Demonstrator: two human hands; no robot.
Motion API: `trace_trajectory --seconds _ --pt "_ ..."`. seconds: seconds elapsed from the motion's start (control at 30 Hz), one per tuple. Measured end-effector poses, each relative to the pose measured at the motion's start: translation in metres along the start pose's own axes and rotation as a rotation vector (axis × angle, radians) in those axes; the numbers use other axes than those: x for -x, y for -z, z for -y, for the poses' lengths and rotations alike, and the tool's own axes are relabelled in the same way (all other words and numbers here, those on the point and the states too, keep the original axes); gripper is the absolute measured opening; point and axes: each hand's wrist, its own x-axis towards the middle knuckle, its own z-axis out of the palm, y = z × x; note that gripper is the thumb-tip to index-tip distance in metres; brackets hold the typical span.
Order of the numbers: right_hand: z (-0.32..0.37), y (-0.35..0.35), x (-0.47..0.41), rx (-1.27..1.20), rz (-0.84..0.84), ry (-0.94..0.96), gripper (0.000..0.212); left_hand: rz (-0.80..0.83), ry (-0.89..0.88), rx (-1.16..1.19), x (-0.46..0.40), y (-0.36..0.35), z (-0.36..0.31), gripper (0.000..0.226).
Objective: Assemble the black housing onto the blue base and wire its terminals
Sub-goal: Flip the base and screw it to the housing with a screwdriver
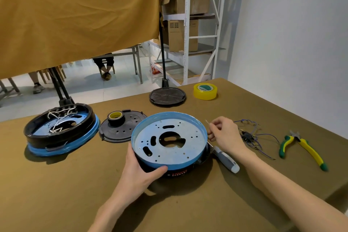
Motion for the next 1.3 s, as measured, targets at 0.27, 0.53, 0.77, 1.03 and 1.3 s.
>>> trace_trajectory --seconds 0.27,0.53,0.77,1.03,1.3 --pt "-0.001 0.005 0.025 0.044 -0.003 0.074 0.033 -0.006 -0.471 -0.688 -0.009 0.009 0.007 0.062" --pt "0.016 -0.003 0.026 -0.05 0.049 0.154 0.02 0.087 -0.449 -0.603 -0.014 0.013 0.005 0.039" --pt "0.017 -0.019 0.024 0.047 0.179 0.326 0.029 -0.019 -0.526 -0.754 -0.015 0.012 0.01 0.072" --pt "0.011 -0.021 0.048 0.068 0.182 0.332 0.026 -0.098 -0.709 -0.812 -0.012 -0.001 0.009 0.046" --pt "0.049 -0.004 0.043 -0.119 0.531 0.139 0.015 -0.236 -0.116 -0.234 -0.012 0.004 0.01 0.049"
